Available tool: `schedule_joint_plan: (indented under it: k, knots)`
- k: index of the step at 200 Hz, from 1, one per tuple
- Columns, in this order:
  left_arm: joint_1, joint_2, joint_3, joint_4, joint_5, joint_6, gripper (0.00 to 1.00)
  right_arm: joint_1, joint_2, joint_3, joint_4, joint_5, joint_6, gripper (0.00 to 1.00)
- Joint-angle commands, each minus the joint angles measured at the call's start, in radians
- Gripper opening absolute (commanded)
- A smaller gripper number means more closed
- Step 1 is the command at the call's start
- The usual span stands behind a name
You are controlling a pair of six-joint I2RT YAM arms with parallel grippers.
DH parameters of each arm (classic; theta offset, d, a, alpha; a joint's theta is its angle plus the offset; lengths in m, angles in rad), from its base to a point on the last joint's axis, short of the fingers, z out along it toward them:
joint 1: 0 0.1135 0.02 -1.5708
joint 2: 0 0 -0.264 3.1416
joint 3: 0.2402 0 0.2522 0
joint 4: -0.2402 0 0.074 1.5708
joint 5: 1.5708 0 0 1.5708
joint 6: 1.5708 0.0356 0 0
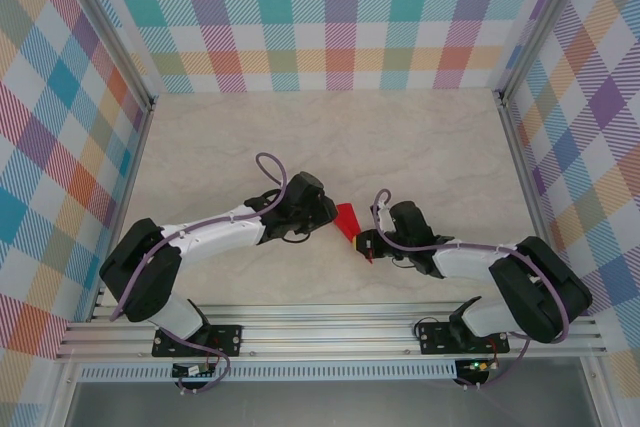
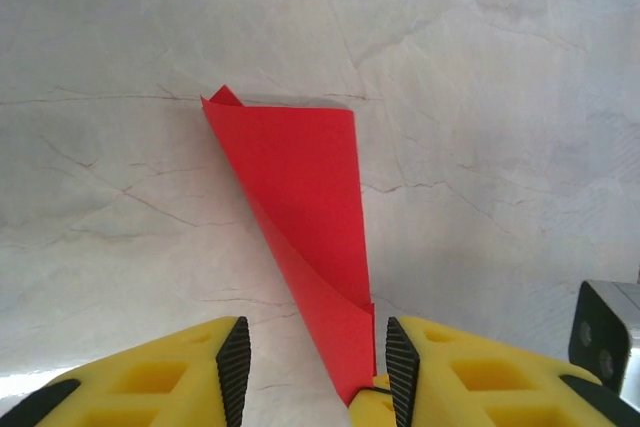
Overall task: Fold a paper plane with a square sheet of paper (pick it up from the middle)
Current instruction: Turn over the paper at the center of the table.
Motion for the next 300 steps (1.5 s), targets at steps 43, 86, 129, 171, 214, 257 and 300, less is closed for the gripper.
schedule_joint_plan:
  k: [43, 86, 129, 171, 214, 257, 300]
  knots:
    - [-0.027, 0.051, 0.006, 0.085, 0.042, -0.002, 0.48, -0.044, 0.009, -0.044, 0.109, -0.101, 0.094, 0.01]
    - [-0.036, 0.109, 0.039, 0.099, 0.064, 0.009, 0.57, -0.055, -0.001, -0.046, 0.104, -0.110, 0.109, 0.02]
    - [-0.018, 0.145, 0.113, -0.022, 0.001, 0.003, 0.82, -0.055, -0.017, -0.039, 0.043, -0.108, 0.038, 0.03]
    - [0.017, 0.244, 0.193, -0.081, 0.066, -0.008, 0.87, -0.055, -0.025, -0.038, 0.030, -0.106, 0.001, 0.04]
    - [0.025, 0.299, 0.223, -0.095, 0.113, -0.030, 0.85, -0.055, -0.041, -0.039, 0.017, -0.112, -0.031, 0.05]
    - [0.031, 0.334, 0.265, -0.152, 0.124, -0.023, 0.66, -0.055, -0.047, -0.033, -0.009, -0.114, -0.066, 0.06]
    - [0.032, 0.374, 0.312, -0.216, 0.142, 0.019, 0.50, -0.053, -0.060, -0.028, -0.032, -0.109, -0.100, 0.08]
